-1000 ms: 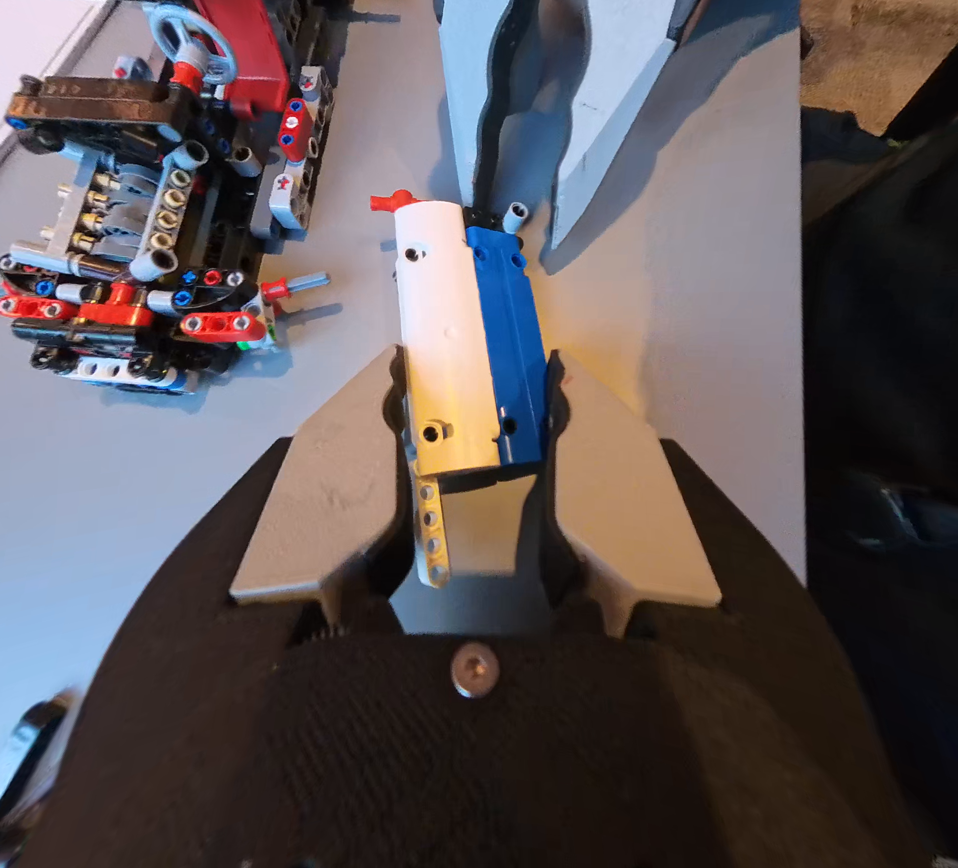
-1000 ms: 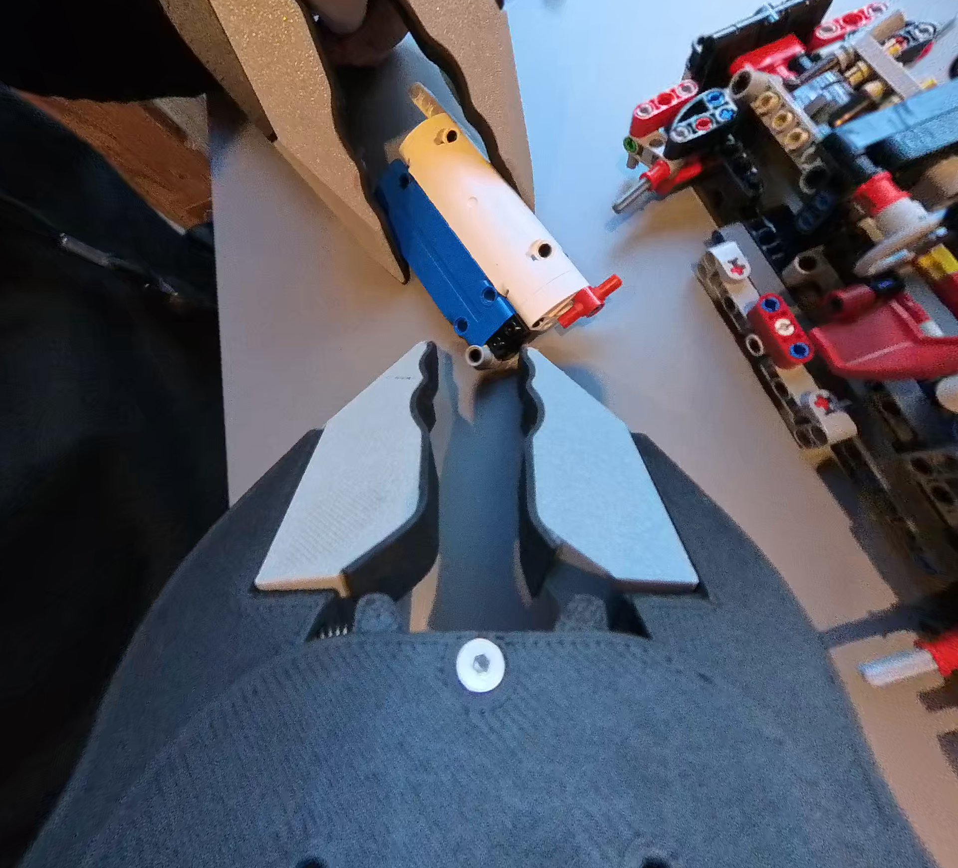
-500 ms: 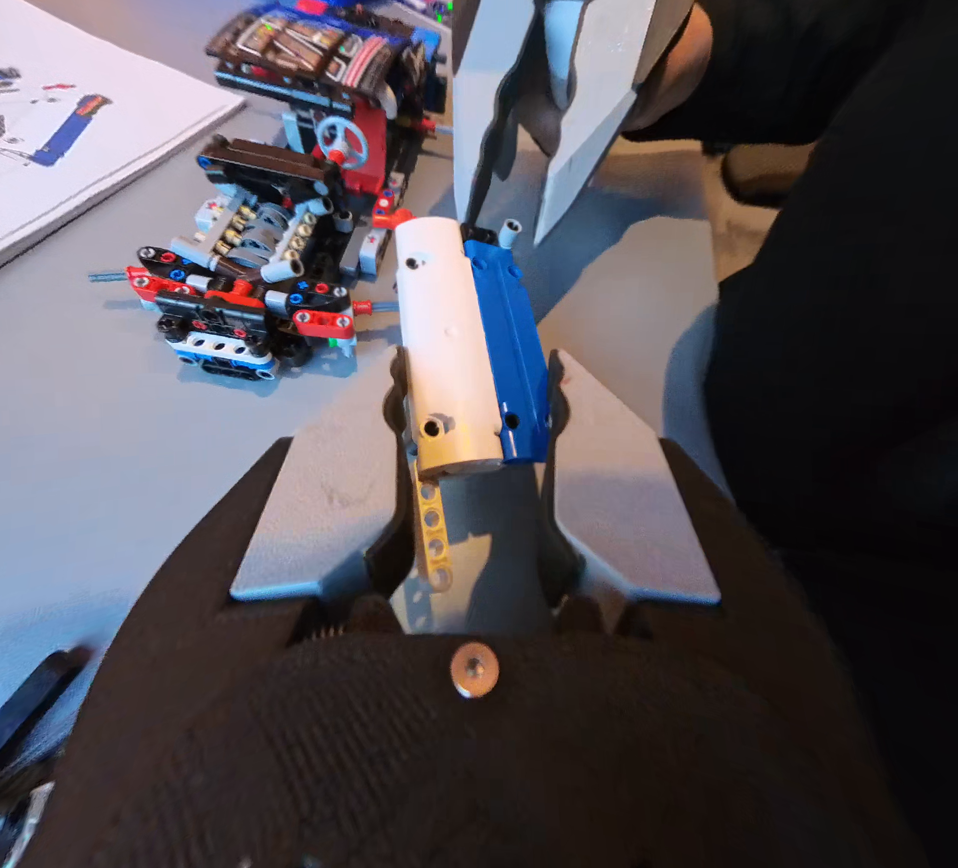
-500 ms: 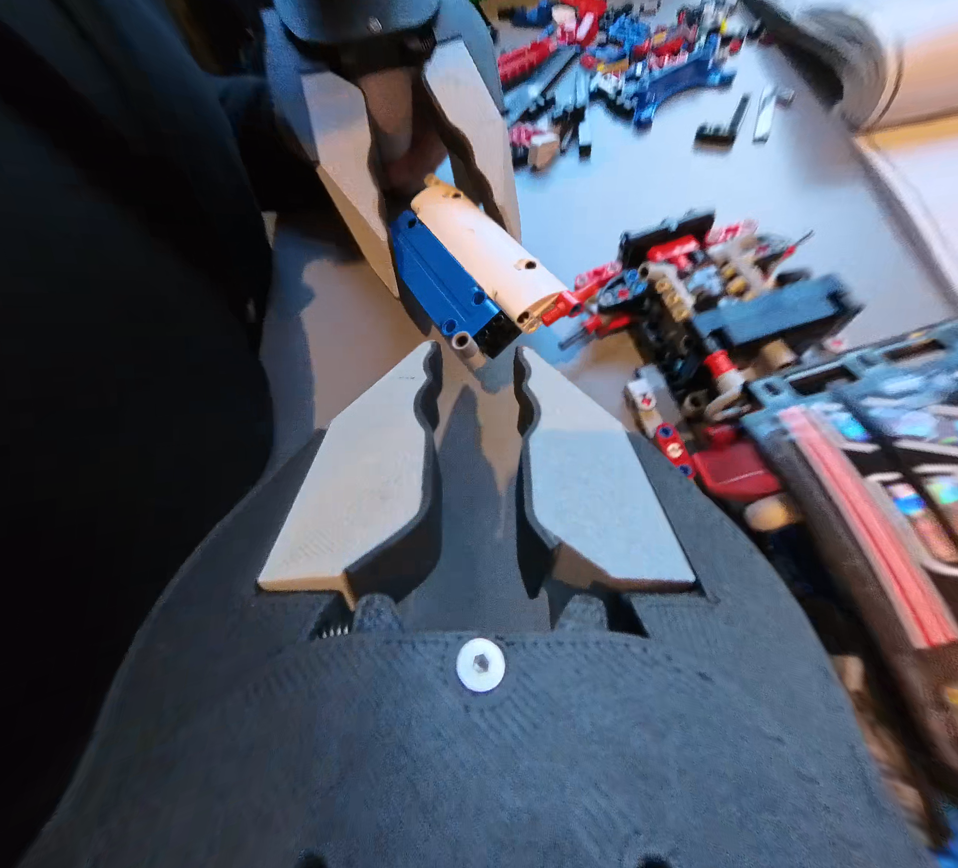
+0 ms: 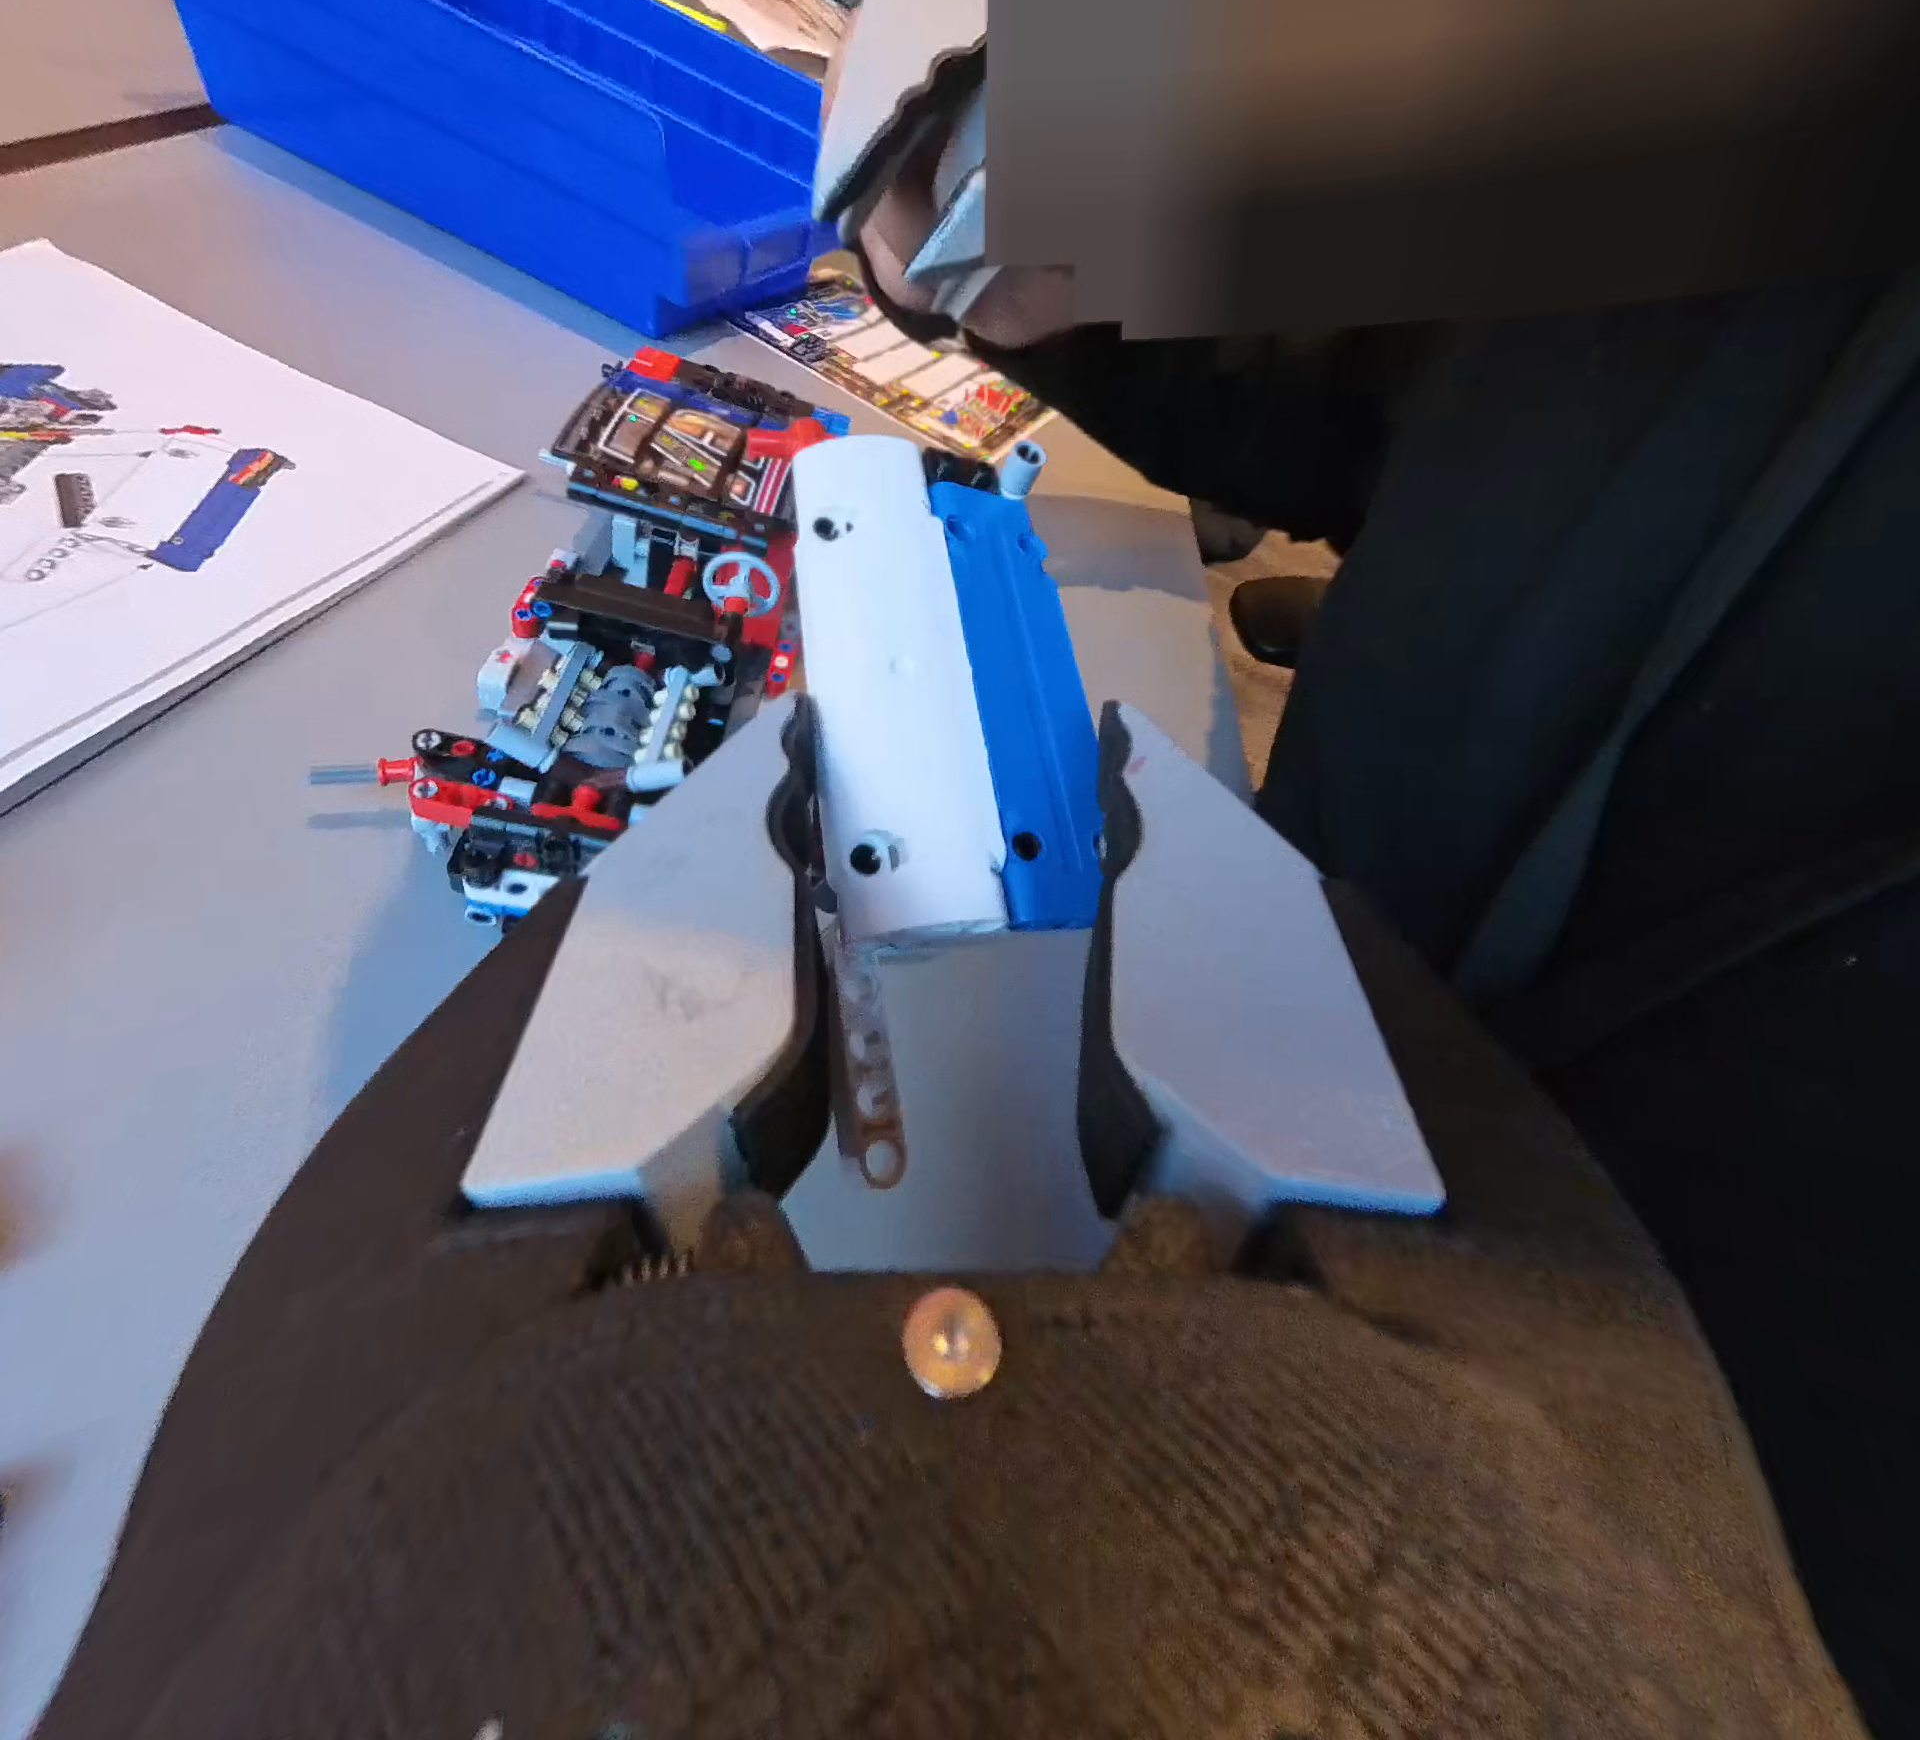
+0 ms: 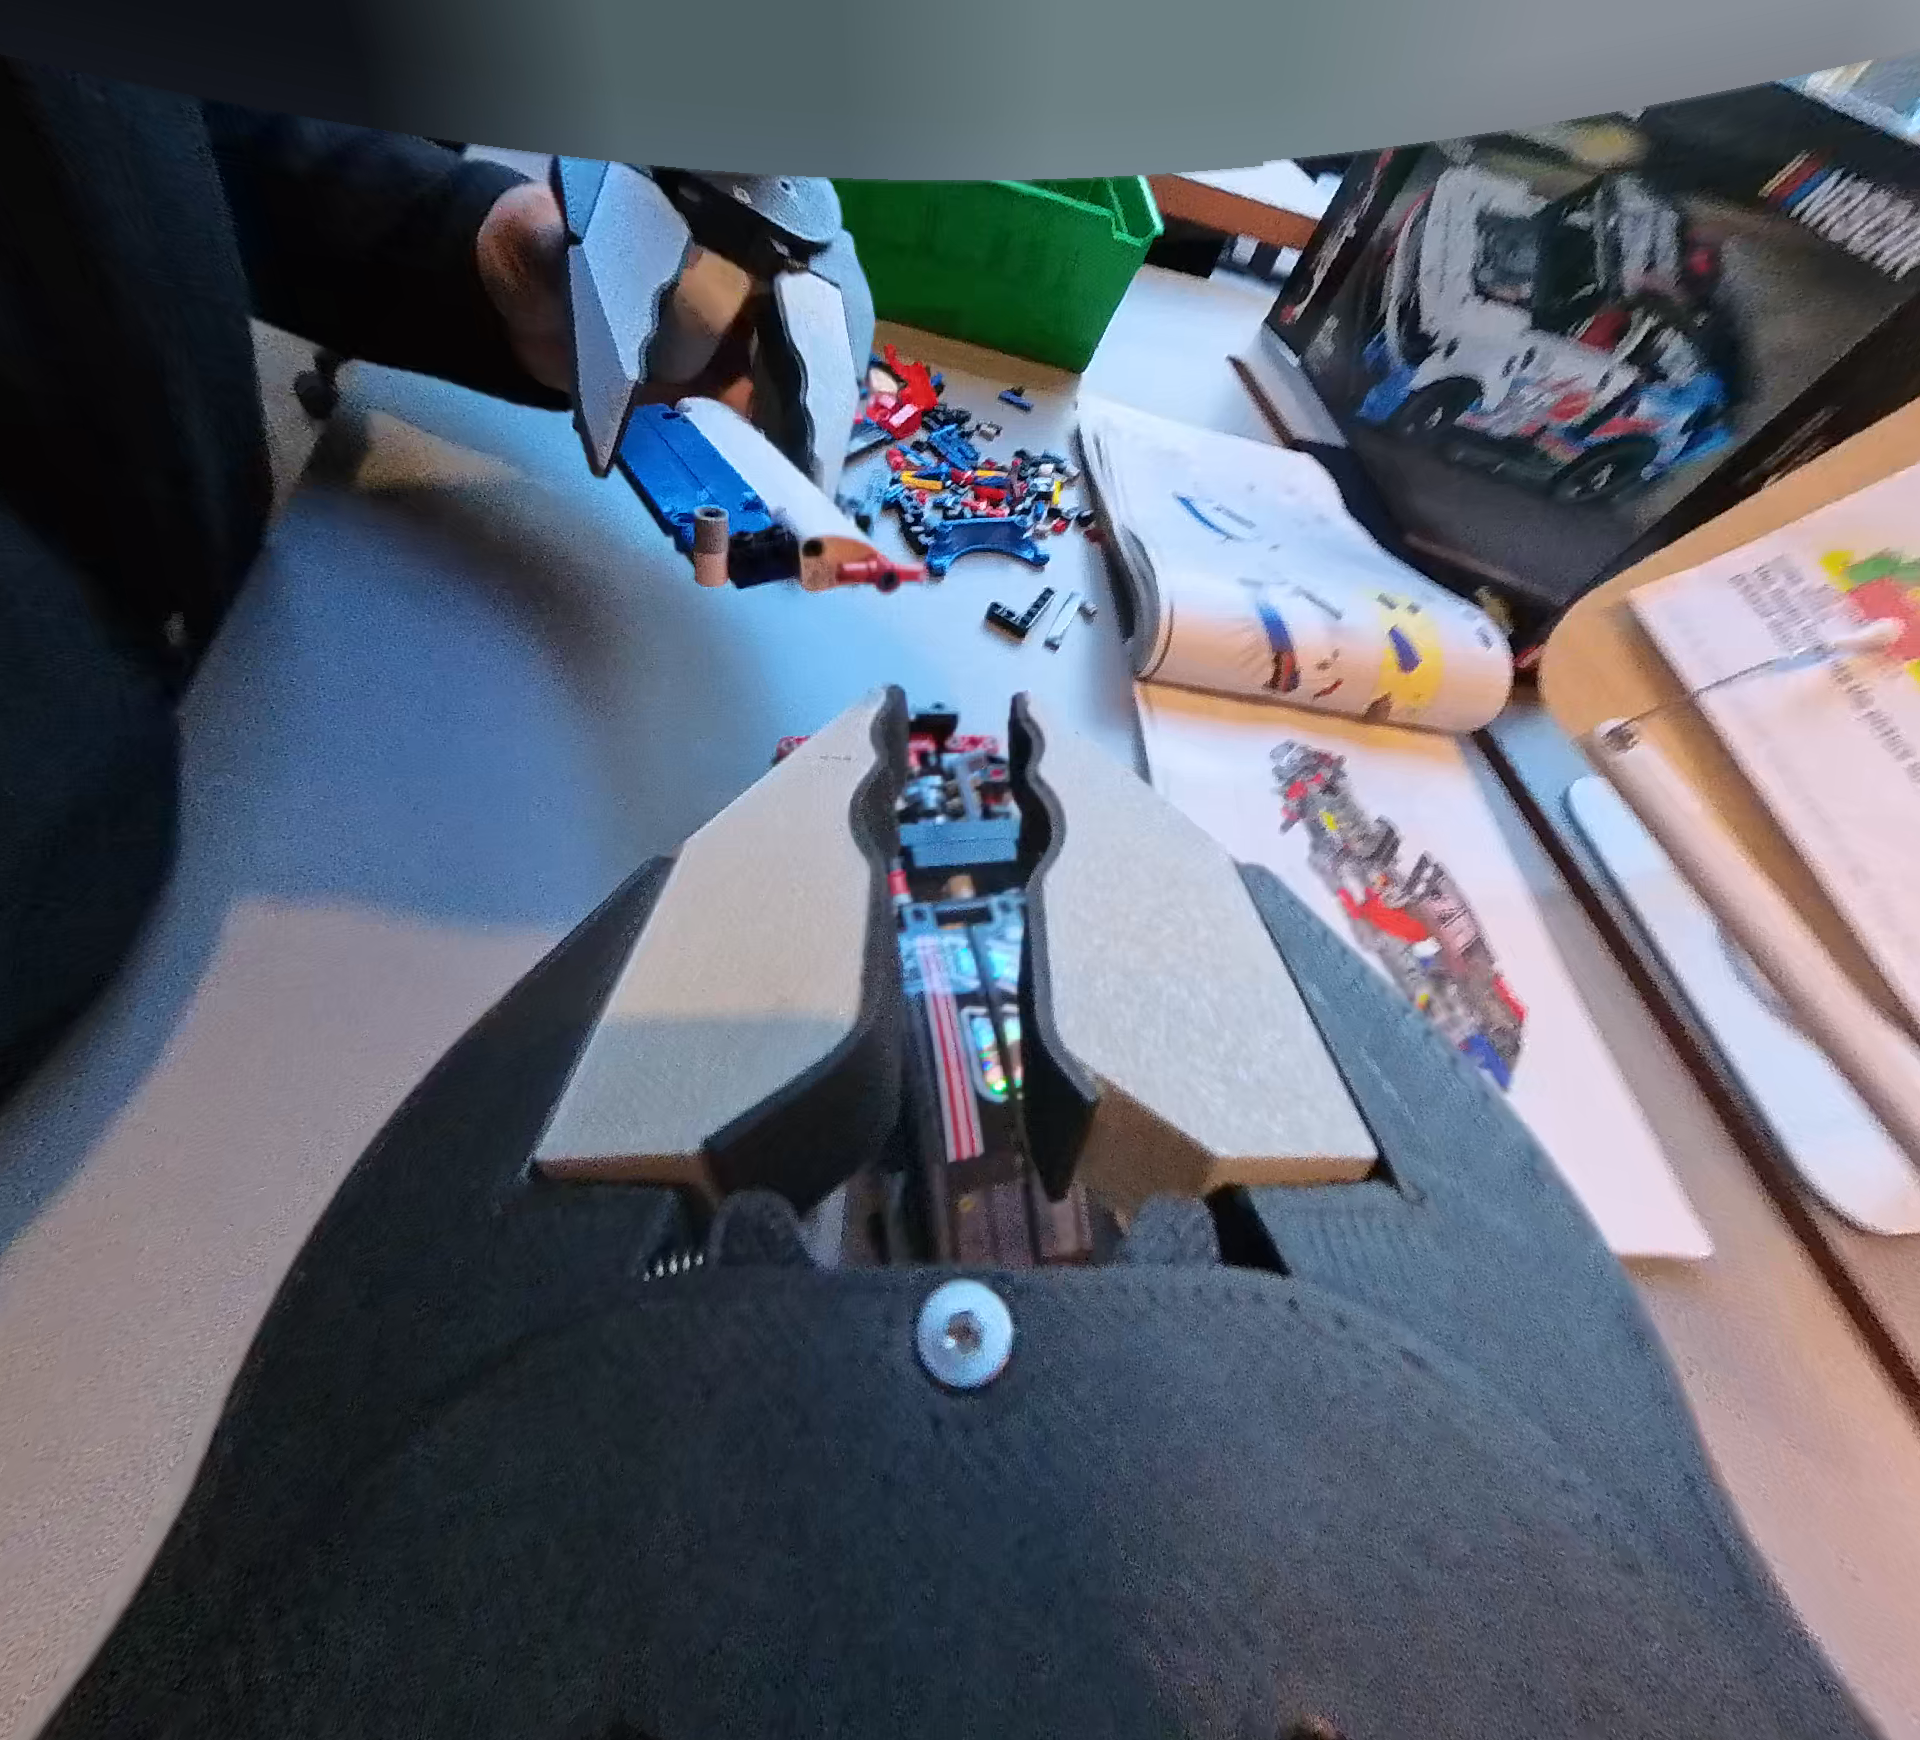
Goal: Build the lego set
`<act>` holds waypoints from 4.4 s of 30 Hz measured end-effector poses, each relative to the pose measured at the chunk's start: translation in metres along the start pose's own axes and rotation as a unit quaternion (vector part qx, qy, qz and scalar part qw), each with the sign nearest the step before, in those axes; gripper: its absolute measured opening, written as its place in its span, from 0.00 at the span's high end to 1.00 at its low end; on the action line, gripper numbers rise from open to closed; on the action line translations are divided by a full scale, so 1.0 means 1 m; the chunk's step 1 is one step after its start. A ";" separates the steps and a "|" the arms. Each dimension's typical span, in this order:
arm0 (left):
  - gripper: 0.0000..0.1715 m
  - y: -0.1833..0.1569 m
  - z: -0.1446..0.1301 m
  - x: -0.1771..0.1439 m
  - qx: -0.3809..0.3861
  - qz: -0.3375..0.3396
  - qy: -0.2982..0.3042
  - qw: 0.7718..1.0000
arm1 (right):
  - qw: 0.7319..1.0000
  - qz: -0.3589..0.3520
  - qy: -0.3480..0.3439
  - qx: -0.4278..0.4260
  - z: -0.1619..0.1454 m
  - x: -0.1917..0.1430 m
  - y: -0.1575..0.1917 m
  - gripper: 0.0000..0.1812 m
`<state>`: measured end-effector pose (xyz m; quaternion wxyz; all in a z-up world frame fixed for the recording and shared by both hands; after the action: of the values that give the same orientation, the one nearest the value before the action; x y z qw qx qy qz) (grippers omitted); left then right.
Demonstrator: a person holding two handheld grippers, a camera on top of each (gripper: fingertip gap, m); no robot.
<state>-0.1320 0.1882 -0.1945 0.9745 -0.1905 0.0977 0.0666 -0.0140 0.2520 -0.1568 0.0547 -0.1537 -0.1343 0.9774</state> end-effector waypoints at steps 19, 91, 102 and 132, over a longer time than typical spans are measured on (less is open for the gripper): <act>0.70 -0.032 0.025 0.021 -0.078 -0.170 -0.034 0.982 | 0.974 0.023 0.013 -0.226 0.033 0.013 0.045 0.94; 0.67 -0.017 -0.051 0.010 0.046 0.070 0.171 0.982 | 0.964 -0.192 -0.091 0.160 -0.076 -0.076 -0.012 0.87; 0.68 0.196 0.060 -0.059 0.017 0.248 0.167 0.954 | 0.966 -0.197 -0.088 0.145 -0.077 -0.076 -0.010 0.88; 1.00 0.281 -0.034 -0.145 -0.105 0.312 0.236 0.914 | 0.922 -0.368 0.029 0.114 -0.121 -0.092 -0.060 0.89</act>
<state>-0.3253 0.4195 -0.2947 0.8272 -0.2620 0.3715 0.3303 0.1150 0.3259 -0.2247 0.4316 -0.1145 -0.0678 0.8922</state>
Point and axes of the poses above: each gripper's, where its closed fingertips meet, x out along the fingers, z out of its top, y = z × x across the jaws, the point moved 2 cm from there along -x, back along the fingers, and after that the axes turned 5 degrees about -z, right-handed, at the moved point
